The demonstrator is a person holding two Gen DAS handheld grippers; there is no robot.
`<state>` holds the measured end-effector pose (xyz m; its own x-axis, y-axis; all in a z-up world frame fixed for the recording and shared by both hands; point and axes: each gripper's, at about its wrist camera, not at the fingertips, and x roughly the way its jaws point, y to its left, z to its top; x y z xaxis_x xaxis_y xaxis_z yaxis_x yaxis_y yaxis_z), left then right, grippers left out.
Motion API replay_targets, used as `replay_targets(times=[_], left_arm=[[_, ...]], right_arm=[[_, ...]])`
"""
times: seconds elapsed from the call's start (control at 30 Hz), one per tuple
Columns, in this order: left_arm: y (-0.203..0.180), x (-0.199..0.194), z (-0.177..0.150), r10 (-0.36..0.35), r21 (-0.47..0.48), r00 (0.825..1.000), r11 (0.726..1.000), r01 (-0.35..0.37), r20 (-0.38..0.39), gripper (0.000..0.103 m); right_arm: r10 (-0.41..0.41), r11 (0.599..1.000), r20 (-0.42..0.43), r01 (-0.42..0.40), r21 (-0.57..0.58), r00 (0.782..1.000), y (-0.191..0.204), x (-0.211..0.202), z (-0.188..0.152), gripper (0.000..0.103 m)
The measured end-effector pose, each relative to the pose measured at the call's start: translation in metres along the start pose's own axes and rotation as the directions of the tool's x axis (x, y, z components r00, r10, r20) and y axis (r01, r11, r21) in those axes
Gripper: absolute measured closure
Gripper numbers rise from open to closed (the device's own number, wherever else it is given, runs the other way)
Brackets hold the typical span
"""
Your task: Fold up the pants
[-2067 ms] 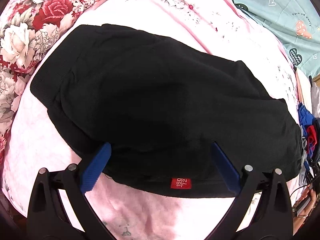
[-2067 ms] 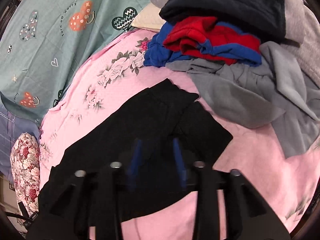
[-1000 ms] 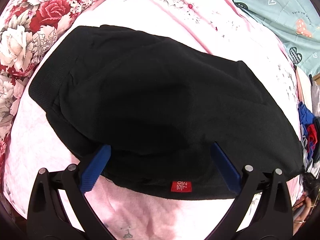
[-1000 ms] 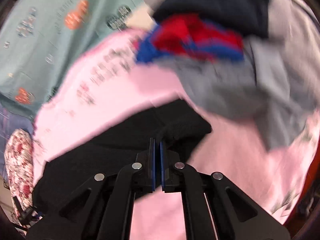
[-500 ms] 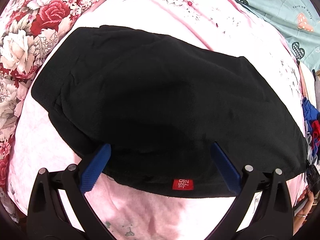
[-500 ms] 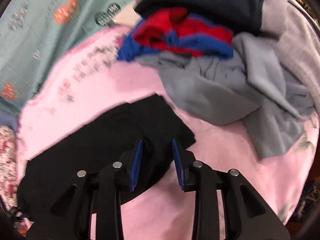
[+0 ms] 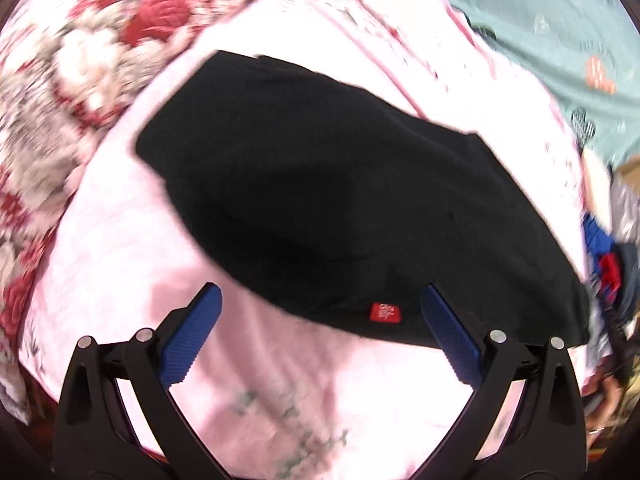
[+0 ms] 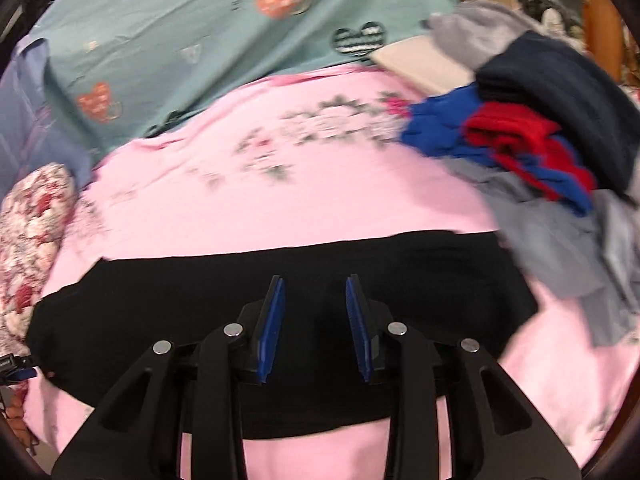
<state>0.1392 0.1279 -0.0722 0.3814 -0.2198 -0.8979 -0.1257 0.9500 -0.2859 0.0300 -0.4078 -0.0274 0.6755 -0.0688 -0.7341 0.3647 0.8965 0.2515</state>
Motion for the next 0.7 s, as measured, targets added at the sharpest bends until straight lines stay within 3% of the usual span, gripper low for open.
replay_targets(times=[0.07, 0.17, 0.27, 0.47, 0.53, 0.63, 0.7], left_arm=[[0.014, -0.012, 0.002, -0.008, -0.045, 1.000, 0.999, 0.009, 0.021, 0.002], [0.033, -0.023, 0.006, 0.067, -0.087, 0.996, 0.994, -0.062, 0.058, 0.003], [0.039, -0.019, 0.016, 0.074, -0.116, 0.996, 0.991, -0.068, 0.047, 0.005], [0.050, 0.004, 0.035, 0.080, -0.176, 0.997, 0.981, -0.081, -0.018, 0.035], [0.052, 0.009, 0.034, 0.068, -0.186, 0.997, 0.980, -0.074, -0.039, 0.053], [0.048, 0.013, 0.032, 0.083, -0.176, 0.995, 0.980, -0.092, -0.057, 0.069], [0.045, 0.011, 0.029, 0.094, -0.161, 0.994, 0.982, -0.102, -0.053, 0.070]], right_arm=[[0.035, 0.999, -0.026, -0.035, -0.002, 0.999, 0.008, 0.009, -0.004, 0.066], [0.076, 0.997, -0.079, -0.075, 0.023, 0.994, 0.015, 0.027, -0.009, 0.066], [0.085, 0.996, -0.093, -0.082, 0.037, 0.992, 0.019, 0.032, -0.013, 0.066], [0.067, 0.996, -0.086, -0.062, 0.058, 0.994, 0.009, 0.027, -0.014, 0.066], [0.059, 0.996, -0.085, -0.053, 0.072, 0.995, 0.001, 0.024, -0.015, 0.066], [0.039, 0.996, -0.091, -0.032, 0.083, 0.995, -0.007, 0.022, -0.017, 0.066], [0.036, 0.996, -0.102, -0.027, 0.089, 0.994, -0.010, 0.024, -0.018, 0.066]])
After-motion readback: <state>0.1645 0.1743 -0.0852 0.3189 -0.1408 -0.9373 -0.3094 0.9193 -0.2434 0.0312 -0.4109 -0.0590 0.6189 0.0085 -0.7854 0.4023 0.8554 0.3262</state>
